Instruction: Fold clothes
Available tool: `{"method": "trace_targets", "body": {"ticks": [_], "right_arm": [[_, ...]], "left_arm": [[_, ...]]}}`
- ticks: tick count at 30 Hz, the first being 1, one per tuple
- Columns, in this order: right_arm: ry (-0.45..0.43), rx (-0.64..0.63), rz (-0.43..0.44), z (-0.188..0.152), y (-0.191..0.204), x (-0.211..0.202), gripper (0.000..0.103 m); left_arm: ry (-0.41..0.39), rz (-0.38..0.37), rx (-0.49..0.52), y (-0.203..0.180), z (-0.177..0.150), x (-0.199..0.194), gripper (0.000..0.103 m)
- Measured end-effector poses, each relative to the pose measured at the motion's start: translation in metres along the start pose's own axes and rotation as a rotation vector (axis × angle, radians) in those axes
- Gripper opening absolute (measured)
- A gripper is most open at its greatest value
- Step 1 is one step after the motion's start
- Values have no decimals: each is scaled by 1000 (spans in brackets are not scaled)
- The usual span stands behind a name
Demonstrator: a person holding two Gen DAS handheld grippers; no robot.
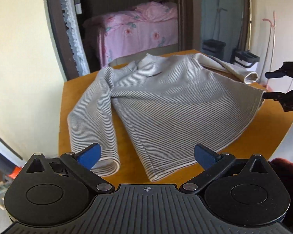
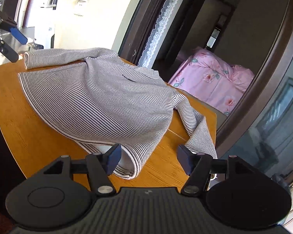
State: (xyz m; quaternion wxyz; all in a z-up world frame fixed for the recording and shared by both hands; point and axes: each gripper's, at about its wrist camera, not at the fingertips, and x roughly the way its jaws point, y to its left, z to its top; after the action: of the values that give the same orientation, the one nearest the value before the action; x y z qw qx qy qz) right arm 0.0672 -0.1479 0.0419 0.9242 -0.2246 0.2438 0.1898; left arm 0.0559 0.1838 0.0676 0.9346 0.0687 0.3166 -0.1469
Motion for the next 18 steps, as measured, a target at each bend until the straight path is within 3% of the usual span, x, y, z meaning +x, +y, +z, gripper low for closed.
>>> {"method": "trace_targets", "body": {"ticks": [3, 6, 11, 15, 18], "right_arm": [[-72, 122, 90, 17, -18, -2, 72], [-168, 208, 149, 39, -33, 4, 81], [-287, 384, 108, 77, -49, 58, 87], [-290, 480, 128, 94, -56, 109, 88], [-252, 416, 91, 116, -55, 135, 88]], "left_arm": [[9, -110, -9, -3, -2, 3, 103], [-14, -132, -25, -4, 8, 33, 103], [-54, -170, -53, -6, 24, 84, 103], [-85, -200, -74, -7, 37, 125, 103], [-101, -225, -91, -8, 45, 153, 103]]}}
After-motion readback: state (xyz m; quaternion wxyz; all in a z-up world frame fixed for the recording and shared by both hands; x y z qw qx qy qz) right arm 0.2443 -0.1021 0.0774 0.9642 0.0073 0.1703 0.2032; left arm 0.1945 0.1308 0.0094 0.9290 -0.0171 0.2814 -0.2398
